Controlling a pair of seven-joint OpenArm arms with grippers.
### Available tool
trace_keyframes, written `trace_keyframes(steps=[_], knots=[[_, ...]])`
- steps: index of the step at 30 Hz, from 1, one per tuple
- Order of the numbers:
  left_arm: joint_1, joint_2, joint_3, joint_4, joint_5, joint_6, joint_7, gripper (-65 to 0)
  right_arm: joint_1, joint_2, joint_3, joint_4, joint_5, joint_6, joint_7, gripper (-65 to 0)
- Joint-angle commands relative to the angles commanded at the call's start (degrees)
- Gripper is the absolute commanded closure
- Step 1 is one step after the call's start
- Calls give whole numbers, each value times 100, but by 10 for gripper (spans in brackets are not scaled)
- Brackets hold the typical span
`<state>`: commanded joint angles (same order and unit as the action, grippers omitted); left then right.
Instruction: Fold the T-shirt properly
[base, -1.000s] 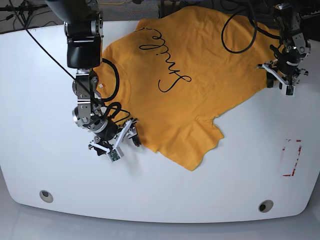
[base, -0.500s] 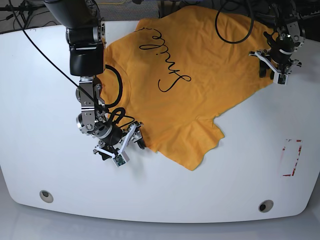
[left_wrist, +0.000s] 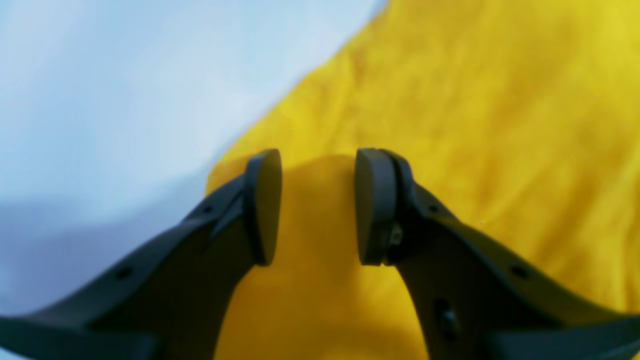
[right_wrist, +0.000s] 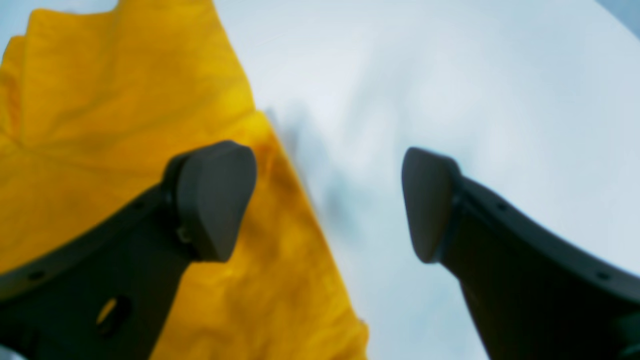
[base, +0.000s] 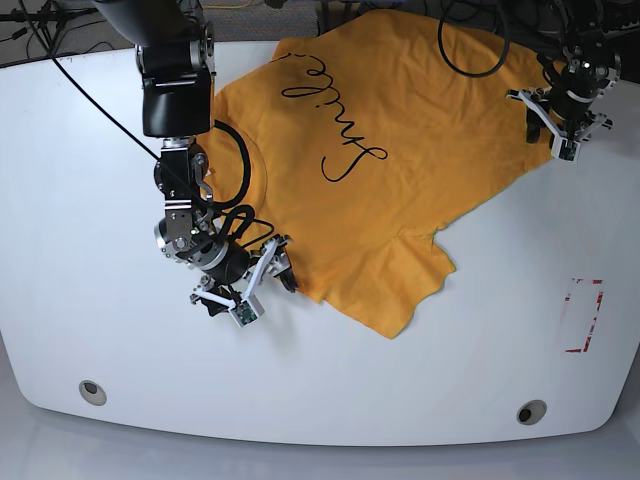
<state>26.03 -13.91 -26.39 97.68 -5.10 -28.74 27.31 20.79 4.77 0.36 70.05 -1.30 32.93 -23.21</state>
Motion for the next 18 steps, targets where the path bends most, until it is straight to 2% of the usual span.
trace_keyframes(steps=[3,13,17,18], knots=[[68,-30,-6,58,17,5,6,-222,17,-30,25,-104,4,-2,48,-481],[352,-130,-870,499,-178,-2,478,-258,19,-265,57,-734,-43,30,318,-468],[355,-142,-1098,567,-264,-12,529,-266,30,-293,56,-886,-15,26,362,-466],[273,-178,-1250,643,-419,-51,568,-264,19,-292,22,-876,-3,28,389,-468]])
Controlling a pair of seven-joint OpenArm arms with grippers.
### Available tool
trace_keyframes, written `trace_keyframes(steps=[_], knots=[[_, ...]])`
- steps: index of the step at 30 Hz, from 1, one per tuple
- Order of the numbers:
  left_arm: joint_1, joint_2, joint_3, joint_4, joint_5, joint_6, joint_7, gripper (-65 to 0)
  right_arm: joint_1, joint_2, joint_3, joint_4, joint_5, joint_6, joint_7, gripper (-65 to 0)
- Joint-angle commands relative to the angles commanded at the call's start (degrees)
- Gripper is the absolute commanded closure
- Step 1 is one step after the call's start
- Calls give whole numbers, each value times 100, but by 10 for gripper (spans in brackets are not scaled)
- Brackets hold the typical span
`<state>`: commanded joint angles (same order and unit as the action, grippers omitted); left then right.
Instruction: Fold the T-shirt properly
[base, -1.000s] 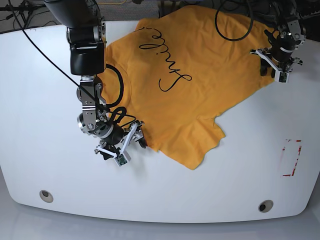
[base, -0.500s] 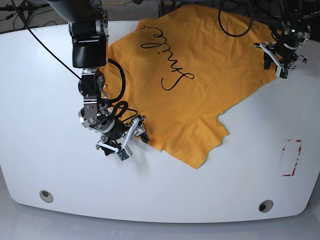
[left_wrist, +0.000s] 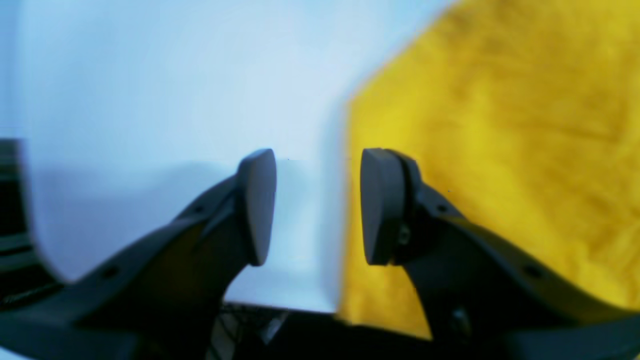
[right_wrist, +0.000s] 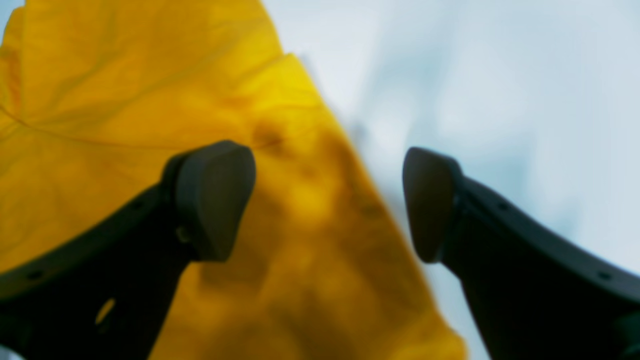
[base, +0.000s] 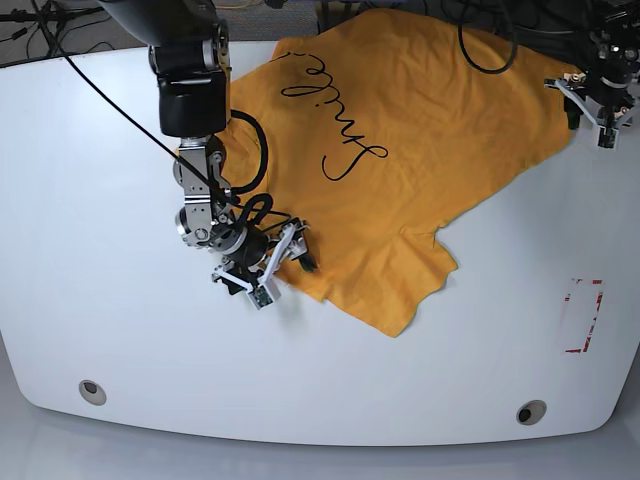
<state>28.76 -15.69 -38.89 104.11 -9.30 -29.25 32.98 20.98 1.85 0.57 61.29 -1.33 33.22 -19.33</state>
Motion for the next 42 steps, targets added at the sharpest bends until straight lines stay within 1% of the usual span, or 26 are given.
trace_keyframes(steps=[1,3,11,13,15,17,19,21,22,25,27,30,33,37,39,42], knots=[[-82,-36,-152,76,-155,-39,38,-263,-10,0,-34,10,12,2,26,-471],[-145,-61,-202,57,-261,-34,33,-262,-13,-6,-56,0,21,3,25,-472],[-535,-174,-257,-42,-629,-30,55,-260,-26,-24,-120,33,8,-11,-28,-475],[-688,-164,-393,19,-834,-81,135,-263,-58,-79,-177,-78,111,127,-1,-462],[-727,-165,-473,55,-891,-86,152,-261,-68,-108,-157,-144,130,232,11,-445],[-738,-155,-556,98,-938,-105,172,-261,-65,-139,-155,-235,159,369,34,-410],[-724,-136,-652,151,-973,-124,205,-261,-66,-175,-141,-339,189,517,61,-349],[-671,-90,-750,216,-996,-144,222,-259,-68,-214,-146,-442,222,648,96,-265],[-648,-76,-766,226,-991,-147,227,-258,-60,-224,-137,-474,225,678,95,-221],[-562,-30,-822,257,-972,-155,236,-252,-61,-247,-130,-554,238,678,97,-91],[-430,32,-850,233,-901,-138,358,-257,-1,-274,-95,-474,204,678,-36,0],[-356,71,-942,155,-1027,-222,562,-272,-2,-276,-81,-464,225,678,-115,-1],[-275,112,-1031,52,-1165,-338,932,-297,11,-267,-75,-434,252,587,-213,-15],[-192,165,-1103,-120,-1281,-458,1366,-337,27,-245,-83,-401,283,403,-317,-43],[-129,210,-1219,-226,-1241,-471,1496,-381,114,-288,-111,-407,173,167,-442,-76],[-121,201,-1202,-269,-1233,-461,1392,-384,155,-298,-118,-393,154,88,-458,-98]])
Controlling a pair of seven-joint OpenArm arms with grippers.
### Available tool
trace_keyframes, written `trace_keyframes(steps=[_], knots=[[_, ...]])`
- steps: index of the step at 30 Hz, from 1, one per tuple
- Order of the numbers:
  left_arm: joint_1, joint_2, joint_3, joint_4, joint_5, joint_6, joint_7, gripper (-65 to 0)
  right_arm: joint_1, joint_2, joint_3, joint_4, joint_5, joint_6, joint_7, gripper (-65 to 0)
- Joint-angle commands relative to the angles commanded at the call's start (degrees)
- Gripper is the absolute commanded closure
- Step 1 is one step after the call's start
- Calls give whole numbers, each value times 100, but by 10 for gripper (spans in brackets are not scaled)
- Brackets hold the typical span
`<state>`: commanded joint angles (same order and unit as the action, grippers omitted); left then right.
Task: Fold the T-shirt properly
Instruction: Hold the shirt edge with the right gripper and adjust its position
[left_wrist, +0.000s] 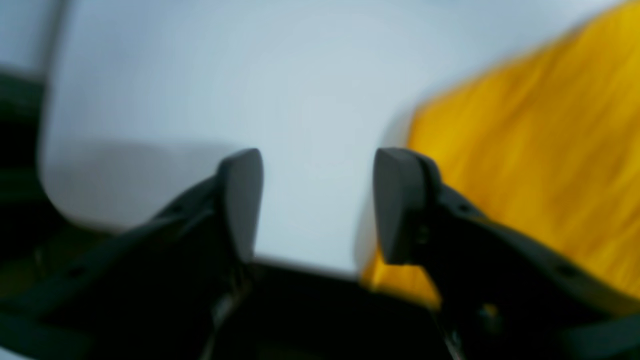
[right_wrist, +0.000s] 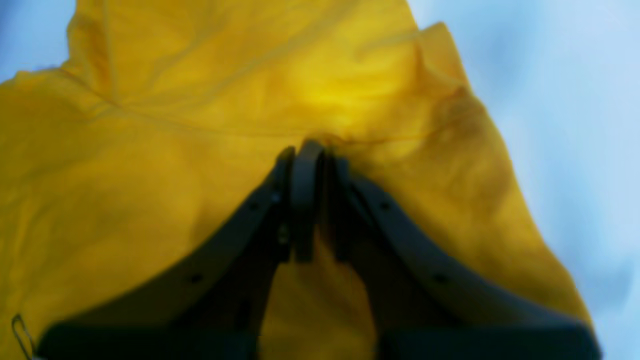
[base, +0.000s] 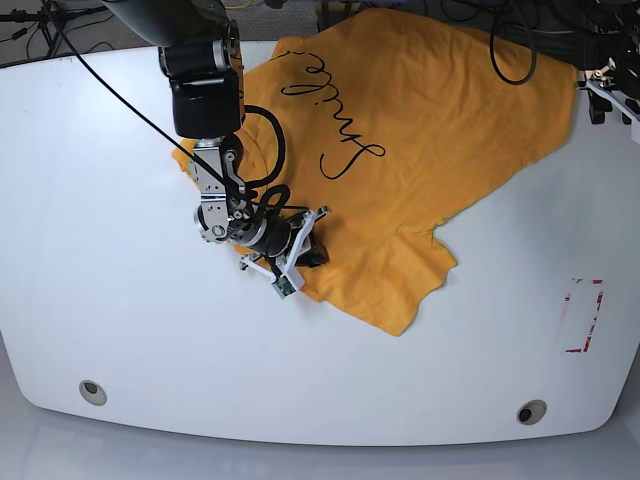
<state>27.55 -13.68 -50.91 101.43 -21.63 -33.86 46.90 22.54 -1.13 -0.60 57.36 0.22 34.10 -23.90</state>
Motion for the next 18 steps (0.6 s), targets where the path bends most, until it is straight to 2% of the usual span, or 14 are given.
trace_keyframes(steps=[3,7,9,13,18], knots=[[-10,-14,21,-32,47,41,-169,-370,43,-11,-7,8,-16,-46,-1,-122],[-93,-38,96,-63,181,165,-530,-311,126,-27,-8,10,-18,-64,3,-166],[-253,-48,172,-49,202,356,-785,-266,169,-26,44,-78,45,-108,4,-259],[-377,-17,288,-98,239,425,-915,-256,205,32,162,-231,78,-64,72,-267],[-670,82,523,-130,274,398,-972,-267,196,202,363,-493,162,68,293,-206]])
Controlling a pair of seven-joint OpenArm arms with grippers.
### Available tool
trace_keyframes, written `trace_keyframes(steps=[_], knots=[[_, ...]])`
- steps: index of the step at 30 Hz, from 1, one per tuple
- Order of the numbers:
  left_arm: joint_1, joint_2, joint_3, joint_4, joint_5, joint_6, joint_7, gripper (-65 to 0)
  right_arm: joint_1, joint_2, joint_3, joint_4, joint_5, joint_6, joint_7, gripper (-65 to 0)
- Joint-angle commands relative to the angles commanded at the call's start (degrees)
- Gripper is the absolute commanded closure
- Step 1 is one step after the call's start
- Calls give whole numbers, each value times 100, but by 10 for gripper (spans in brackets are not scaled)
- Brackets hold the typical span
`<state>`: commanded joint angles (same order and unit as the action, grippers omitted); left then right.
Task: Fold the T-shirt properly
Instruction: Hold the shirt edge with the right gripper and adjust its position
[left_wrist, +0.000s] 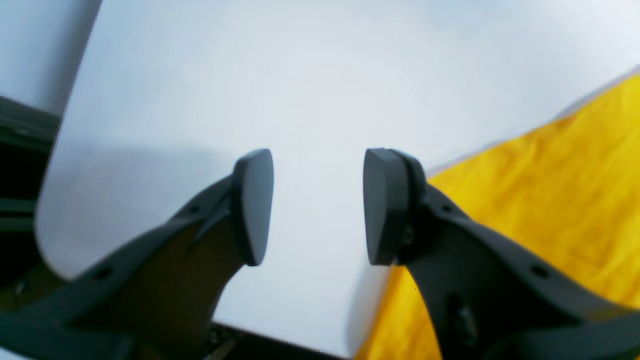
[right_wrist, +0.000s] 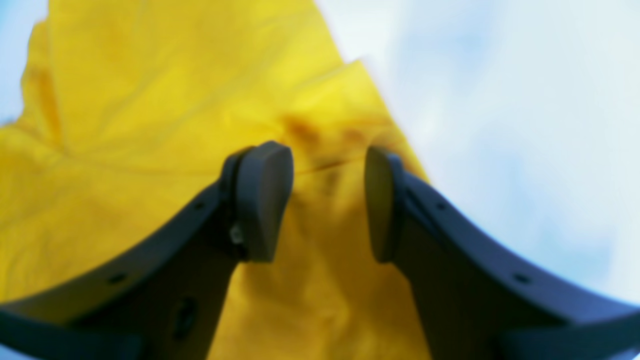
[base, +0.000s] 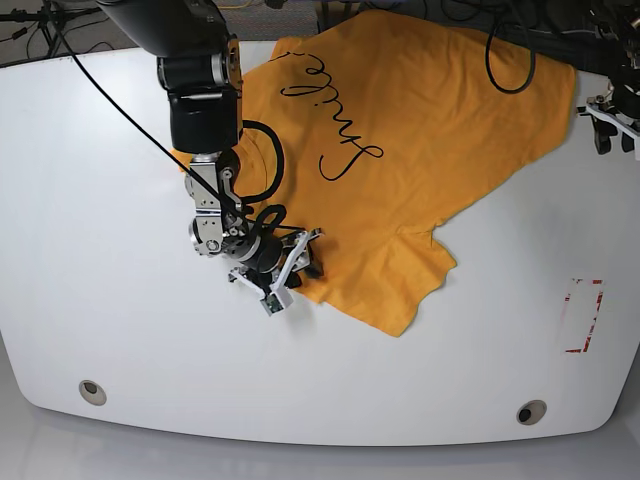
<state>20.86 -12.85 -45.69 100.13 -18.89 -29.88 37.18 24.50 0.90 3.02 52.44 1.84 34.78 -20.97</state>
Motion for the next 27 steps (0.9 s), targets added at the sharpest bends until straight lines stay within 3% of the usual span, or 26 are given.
trace_keyframes(steps=[3,5,7,8,27], knots=[[-286,58,175,5,-13,-47,70,-276,-29,120,96,-58,41,60,140,-133],[-619,129,435,61,-43,-143,165,-286,-118,185,69,119,-51,2,-18,-52],[-711,173,536,86,-43,-192,341,-306,-148,214,40,278,-76,-10,-92,-61],[-385,182,380,-118,179,-59,427,-286,-608,20,54,-149,-65,-62,-17,-108],[-323,173,204,-118,171,-67,427,-286,-749,20,54,-88,-48,-71,-158,-108]])
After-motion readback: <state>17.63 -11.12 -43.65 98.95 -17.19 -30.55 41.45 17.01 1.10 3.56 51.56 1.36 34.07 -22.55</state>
